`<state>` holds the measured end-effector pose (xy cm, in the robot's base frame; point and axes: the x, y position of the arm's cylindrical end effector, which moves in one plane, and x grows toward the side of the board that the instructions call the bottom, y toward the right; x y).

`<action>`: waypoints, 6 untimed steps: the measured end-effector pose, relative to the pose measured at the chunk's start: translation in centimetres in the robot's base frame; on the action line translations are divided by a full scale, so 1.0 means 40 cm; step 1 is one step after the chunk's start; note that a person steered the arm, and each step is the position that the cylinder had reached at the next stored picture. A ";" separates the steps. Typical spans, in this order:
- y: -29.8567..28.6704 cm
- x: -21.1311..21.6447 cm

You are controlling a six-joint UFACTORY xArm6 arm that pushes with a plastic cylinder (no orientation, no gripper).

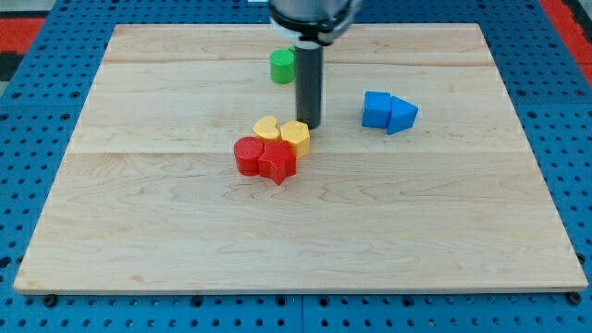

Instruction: Slide the yellow hexagon into the yellow heart

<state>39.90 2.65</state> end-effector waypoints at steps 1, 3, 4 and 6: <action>0.071 0.011; -0.024 0.145; -0.037 0.122; 0.040 0.101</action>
